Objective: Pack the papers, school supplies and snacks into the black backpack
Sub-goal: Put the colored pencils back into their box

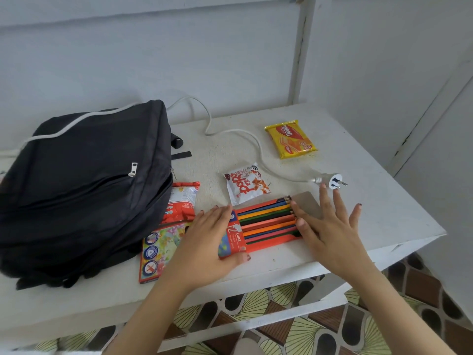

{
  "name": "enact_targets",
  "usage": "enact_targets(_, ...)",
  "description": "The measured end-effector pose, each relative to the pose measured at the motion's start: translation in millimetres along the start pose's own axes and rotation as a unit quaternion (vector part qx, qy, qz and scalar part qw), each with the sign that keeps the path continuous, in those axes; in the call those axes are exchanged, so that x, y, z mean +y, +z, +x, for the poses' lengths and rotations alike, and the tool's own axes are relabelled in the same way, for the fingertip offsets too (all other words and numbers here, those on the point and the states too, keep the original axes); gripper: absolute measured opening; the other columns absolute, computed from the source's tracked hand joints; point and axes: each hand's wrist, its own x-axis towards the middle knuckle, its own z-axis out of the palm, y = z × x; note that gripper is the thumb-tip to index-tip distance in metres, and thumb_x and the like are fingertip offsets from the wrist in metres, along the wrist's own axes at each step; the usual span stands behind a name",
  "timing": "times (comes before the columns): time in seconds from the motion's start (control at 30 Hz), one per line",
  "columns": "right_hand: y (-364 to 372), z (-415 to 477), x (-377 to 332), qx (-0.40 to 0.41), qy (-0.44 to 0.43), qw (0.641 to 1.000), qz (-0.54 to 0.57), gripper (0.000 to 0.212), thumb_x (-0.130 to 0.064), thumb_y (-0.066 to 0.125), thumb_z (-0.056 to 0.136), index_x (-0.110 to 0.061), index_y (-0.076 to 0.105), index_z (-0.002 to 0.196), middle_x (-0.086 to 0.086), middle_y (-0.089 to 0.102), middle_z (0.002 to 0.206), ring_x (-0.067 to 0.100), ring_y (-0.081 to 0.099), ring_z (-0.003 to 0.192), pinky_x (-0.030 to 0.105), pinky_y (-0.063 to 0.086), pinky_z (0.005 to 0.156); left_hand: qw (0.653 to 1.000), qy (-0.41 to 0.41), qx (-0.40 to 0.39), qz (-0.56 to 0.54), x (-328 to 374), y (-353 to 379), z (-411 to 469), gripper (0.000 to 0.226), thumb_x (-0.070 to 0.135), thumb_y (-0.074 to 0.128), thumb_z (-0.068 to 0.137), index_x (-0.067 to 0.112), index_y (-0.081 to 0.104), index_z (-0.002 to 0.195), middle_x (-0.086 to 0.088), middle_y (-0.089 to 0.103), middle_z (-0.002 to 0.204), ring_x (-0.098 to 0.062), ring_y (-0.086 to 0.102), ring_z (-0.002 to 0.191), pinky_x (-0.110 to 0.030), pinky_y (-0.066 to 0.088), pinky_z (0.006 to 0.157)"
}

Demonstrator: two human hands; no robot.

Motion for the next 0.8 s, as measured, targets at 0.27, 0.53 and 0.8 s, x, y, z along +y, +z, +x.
enact_targets(0.27,-20.6,-10.1,3.2,0.020,0.013,0.879,0.477,0.031,-0.032,0.038,0.085,-0.034,0.053,0.112,-0.017,0.067,0.111,0.006,0.060,0.105,0.036,0.048,0.089,0.998,0.013,-0.040,-0.056,-1.9,-12.7,-7.6,0.099,0.062,0.061,0.074,0.039,-0.003,0.145,0.019,0.012,0.153,0.012,-0.003,0.124,-0.019,-0.002,0.105)
enact_targets(0.53,-19.1,-4.3,15.5,-0.016,-0.118,0.949,0.292,0.031,-0.033,0.053,0.076,-0.041,0.068,0.101,-0.009,0.045,0.141,-0.004,0.037,0.128,0.025,0.030,0.106,0.993,0.016,-0.061,-0.098,-13.6,-17.5,-7.7,0.097,0.060,0.070,0.068,0.047,0.010,0.143,0.029,0.018,0.143,0.009,0.010,0.132,-0.027,0.016,0.113)
enact_targets(0.8,-27.3,12.8,34.8,-0.146,-0.174,0.951,0.208,0.062,-0.078,0.057,0.061,-0.058,0.044,0.118,-0.015,0.028,0.150,-0.010,0.007,0.139,0.040,-0.004,0.118,0.996,0.030,-0.047,-0.068,-18.2,-14.1,-8.5,0.094,0.079,0.046,0.059,0.045,0.019,0.142,0.033,0.011,0.140,0.012,0.003,0.131,-0.023,0.008,0.111)
